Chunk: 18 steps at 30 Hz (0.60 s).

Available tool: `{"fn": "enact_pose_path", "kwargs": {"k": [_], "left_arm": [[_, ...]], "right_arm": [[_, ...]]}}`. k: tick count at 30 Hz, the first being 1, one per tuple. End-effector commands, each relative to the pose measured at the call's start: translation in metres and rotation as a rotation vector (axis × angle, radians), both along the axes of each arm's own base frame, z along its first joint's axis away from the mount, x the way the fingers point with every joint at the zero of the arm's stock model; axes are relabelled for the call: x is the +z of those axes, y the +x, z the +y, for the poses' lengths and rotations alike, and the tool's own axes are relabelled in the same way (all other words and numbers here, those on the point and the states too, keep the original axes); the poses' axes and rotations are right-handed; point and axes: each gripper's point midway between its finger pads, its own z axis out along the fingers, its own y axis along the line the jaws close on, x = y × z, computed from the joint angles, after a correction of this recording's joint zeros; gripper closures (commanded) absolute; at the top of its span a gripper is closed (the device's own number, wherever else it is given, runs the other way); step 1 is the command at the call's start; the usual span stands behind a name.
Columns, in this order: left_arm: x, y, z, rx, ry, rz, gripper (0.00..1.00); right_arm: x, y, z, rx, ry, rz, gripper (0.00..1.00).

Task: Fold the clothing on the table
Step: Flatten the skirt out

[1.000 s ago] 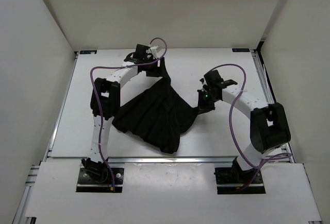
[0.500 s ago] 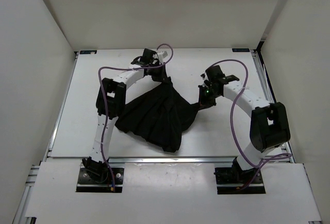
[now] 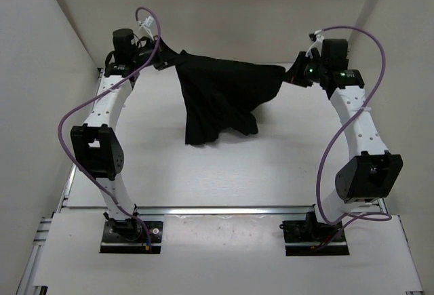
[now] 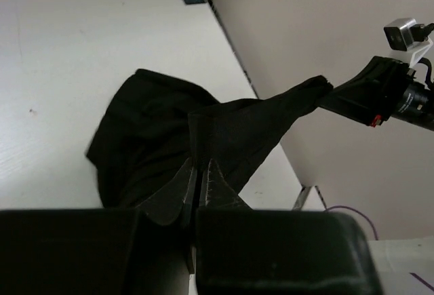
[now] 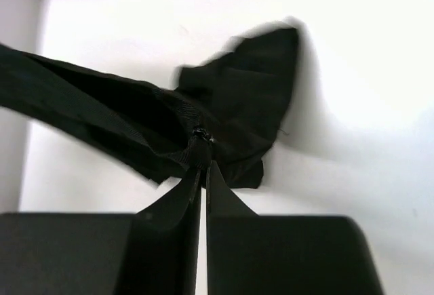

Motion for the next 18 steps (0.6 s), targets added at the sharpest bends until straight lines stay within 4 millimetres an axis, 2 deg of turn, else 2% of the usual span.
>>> {"fn": "enact_pose_path", "kwargs": {"k": [1,4,5,6,8,10,11,13,14,15,16,17,18], "left_arm": [[0.025,0.017,0.054,0.125,-0.039,-0.063,1.00],[0.038,0.004,0.034,0.027,-0.121,-0.103,1.00],[0.039,0.002,0.032,0.016,-0.146,-0.092,1.00],[0.037,0.000,0.015,-0.009,-0.149,-0.088,1.00],[0.019,0.007,0.009,0.044,-0.086,-0.040,1.00],[-0.002,0.012,0.011,0.082,-0.045,0.009,1.00],[-0.013,0.011,0.011,0.089,-0.037,0.026,1.00],[-0.024,0.003,0.011,0.071,-0.066,0.067,1.00],[-0.021,-0.007,0.006,0.027,-0.090,0.057,1.00],[-0.021,-0.018,0.002,-0.020,-0.126,0.058,1.00],[-0.008,-0.030,0.001,-0.045,-0.151,0.033,1.00],[0.002,-0.048,-0.002,-0.098,-0.207,0.022,1.00],[0.009,-0.061,0.000,-0.137,-0.276,0.018,1.00]], "right_arm": [[0.054,0.014,-0.053,-0.108,-0.044,-0.156,1.00],[0.071,0.015,-0.036,-0.011,-0.022,-0.236,1.00],[0.073,0.016,-0.035,-0.024,-0.032,-0.241,1.00],[0.075,0.019,-0.040,-0.059,-0.052,-0.240,1.00],[0.071,0.027,-0.054,-0.134,-0.070,-0.205,1.00],[0.064,0.028,-0.056,-0.128,-0.035,-0.182,1.00],[0.055,0.027,-0.058,-0.126,-0.022,-0.162,1.00],[0.050,0.018,-0.049,-0.075,0.000,-0.153,1.00],[0.044,0.013,-0.046,-0.047,0.007,-0.140,1.00],[0.052,0.004,-0.041,-0.025,0.009,-0.162,1.00],[0.053,-0.010,-0.030,0.045,0.010,-0.188,1.00],[0.043,-0.020,-0.022,0.088,0.017,-0.179,1.00],[0.059,-0.036,-0.015,0.120,0.007,-0.235,1.00]]}}
